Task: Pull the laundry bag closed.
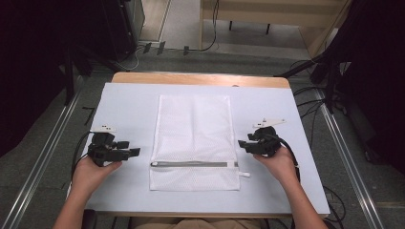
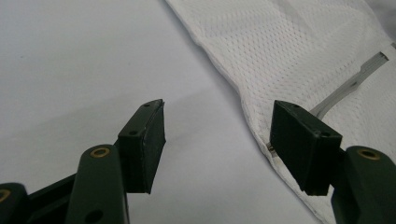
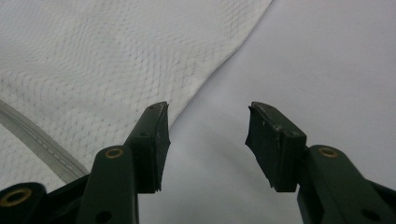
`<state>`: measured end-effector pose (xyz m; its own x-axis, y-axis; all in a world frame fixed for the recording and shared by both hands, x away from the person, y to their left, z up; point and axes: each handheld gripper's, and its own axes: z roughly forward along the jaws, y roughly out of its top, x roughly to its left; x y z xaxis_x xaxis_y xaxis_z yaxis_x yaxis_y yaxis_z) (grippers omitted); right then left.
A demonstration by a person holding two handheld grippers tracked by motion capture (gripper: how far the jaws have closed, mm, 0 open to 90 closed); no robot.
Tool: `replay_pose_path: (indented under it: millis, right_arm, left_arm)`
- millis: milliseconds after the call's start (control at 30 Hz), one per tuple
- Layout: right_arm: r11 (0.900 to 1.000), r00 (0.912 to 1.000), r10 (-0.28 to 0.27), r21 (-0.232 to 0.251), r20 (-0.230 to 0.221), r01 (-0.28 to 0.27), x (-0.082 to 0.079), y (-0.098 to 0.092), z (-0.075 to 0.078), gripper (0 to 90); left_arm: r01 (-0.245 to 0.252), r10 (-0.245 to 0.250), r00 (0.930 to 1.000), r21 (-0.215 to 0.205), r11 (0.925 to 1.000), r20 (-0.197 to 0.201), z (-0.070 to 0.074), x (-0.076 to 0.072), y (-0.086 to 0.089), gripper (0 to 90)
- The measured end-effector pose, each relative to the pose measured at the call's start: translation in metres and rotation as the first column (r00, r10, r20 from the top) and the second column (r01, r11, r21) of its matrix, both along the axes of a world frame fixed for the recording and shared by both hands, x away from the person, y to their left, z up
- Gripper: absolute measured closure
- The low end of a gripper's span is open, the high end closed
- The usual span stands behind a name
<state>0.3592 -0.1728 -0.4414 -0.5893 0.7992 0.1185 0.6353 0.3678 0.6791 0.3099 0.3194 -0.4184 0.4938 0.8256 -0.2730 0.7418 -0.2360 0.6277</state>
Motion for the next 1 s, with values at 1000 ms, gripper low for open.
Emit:
replay_pose_path:
  millis: [1000]
  right_arm:
    - [0.998, 0.9977, 0.065, 0.009, 0.018, -0.065, -0.013, 0.011, 0.008, 49.7]
  left_arm:
    - [-0.001, 0.001, 0.9999, 0.001, 1.0, -0.015, -0.001, 0.004, 0.002, 35.9]
